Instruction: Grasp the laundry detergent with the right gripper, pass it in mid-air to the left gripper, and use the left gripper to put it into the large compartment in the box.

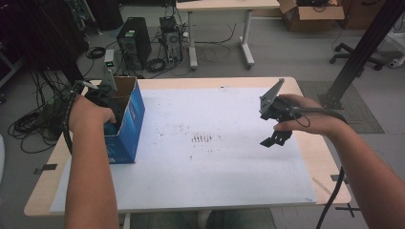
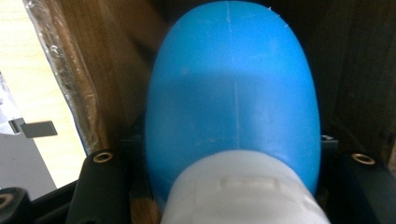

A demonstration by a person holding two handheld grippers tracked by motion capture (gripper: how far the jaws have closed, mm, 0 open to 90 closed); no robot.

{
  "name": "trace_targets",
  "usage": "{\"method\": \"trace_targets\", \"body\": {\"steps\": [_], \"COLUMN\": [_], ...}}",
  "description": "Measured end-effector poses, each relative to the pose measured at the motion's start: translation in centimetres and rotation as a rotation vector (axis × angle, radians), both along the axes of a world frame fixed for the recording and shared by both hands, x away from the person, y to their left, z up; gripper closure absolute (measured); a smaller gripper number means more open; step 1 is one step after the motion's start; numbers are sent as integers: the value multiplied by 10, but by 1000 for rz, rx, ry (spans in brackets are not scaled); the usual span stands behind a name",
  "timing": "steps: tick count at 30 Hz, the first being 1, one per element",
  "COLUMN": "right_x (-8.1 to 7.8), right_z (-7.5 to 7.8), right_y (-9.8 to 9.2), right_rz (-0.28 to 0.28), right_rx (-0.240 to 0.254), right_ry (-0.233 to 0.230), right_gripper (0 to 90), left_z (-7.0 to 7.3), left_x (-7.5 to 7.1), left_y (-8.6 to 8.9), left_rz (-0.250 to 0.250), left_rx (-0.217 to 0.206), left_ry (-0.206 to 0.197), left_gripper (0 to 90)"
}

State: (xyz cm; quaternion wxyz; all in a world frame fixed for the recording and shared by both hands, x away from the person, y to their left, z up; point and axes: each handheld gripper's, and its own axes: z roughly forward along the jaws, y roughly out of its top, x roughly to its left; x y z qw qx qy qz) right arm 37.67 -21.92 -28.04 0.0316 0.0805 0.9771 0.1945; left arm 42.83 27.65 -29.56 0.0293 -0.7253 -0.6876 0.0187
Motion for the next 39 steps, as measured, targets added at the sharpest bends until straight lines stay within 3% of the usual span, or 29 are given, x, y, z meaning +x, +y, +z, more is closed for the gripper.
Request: {"method": "trace_targets", "body": {"steps": [29,39], "right_x": [-3,-4], "right_z": [-1,-1], "right_y": [-3,-3], "right_rz": [-4,-1], "right_rx": [9,14], "right_ry": [0,-3], "right_gripper": [32,32], "left_z": [-2,8], "left_x": [-5,-8], "left_y": [-1,-3], "left_rz": [-17,-21], "left_rx": [-14,-14], "left_ry": [-9,-29], "left_gripper": [339,308]}}
